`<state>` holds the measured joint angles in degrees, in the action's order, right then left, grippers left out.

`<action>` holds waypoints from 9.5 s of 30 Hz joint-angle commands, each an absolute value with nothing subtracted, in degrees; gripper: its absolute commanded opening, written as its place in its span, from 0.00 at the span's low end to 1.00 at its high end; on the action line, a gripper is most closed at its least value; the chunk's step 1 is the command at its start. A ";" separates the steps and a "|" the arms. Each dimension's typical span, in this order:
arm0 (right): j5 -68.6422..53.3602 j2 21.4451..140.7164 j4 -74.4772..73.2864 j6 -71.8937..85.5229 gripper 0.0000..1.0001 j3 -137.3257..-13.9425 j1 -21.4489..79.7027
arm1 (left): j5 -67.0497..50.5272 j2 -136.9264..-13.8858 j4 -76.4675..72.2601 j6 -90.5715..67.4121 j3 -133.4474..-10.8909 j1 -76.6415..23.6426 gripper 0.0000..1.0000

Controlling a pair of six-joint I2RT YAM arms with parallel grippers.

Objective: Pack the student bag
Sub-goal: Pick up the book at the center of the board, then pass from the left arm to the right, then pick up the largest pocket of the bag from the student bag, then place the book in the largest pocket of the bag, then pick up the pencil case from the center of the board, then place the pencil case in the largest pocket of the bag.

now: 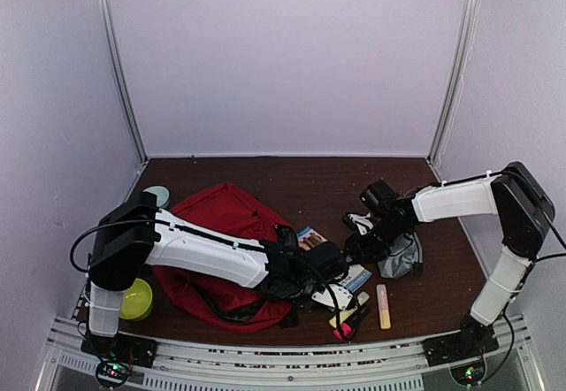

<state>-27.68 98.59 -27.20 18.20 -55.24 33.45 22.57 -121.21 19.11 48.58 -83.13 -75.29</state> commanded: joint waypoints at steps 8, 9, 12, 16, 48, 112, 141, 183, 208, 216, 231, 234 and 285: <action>-48.17 100.19 -20.49 22.28 0.51 -54.43 34.54 | 23.79 -123.87 14.05 51.73 -77.96 -74.18 0.81; -50.29 99.59 -18.89 23.60 0.51 -54.07 34.46 | 23.76 -123.84 13.97 51.77 -77.96 -74.18 0.79; -51.84 97.40 -18.13 24.80 0.50 -54.19 34.46 | 23.65 -123.84 14.44 51.40 -78.34 -74.18 0.65; -48.88 95.18 -21.88 23.43 0.50 -55.17 34.35 | 24.01 -123.76 14.21 51.21 -78.31 -74.18 0.44; -26.72 69.47 -14.54 41.83 0.65 -45.83 29.13 | 33.70 -114.15 -12.29 31.88 -76.07 -72.69 0.00; -22.81 61.13 -20.19 25.47 0.00 -62.45 24.52 | 11.29 -90.05 57.04 -15.29 -71.90 -73.04 0.94; -50.81 60.38 -16.23 30.72 0.00 -57.26 29.70 | 45.90 -74.88 45.90 -11.28 -80.74 -66.56 0.00; -30.59 94.49 28.51 73.00 0.00 -60.95 38.56 | 34.71 -76.56 30.27 -2.82 -80.81 -67.30 0.00; -22.19 97.40 27.46 67.38 0.00 -58.37 36.59 | 26.18 -88.63 17.22 -3.26 -87.92 -70.88 0.00; -20.01 105.51 25.67 65.54 0.06 -62.45 37.59 | 34.59 -87.44 19.77 -4.64 -85.53 -70.30 0.00; -1.39 81.48 -27.01 23.69 0.63 -67.71 36.06 | 39.12 -86.26 20.55 -6.31 -81.12 -67.30 0.00; 7.20 76.89 -31.91 23.33 0.89 -64.58 32.20 | 39.21 -85.73 20.71 -6.66 -80.76 -66.83 0.00; -35.90 90.89 -12.53 10.93 0.00 -68.32 39.02 | 32.06 -82.55 14.60 -6.60 -79.44 -65.21 0.00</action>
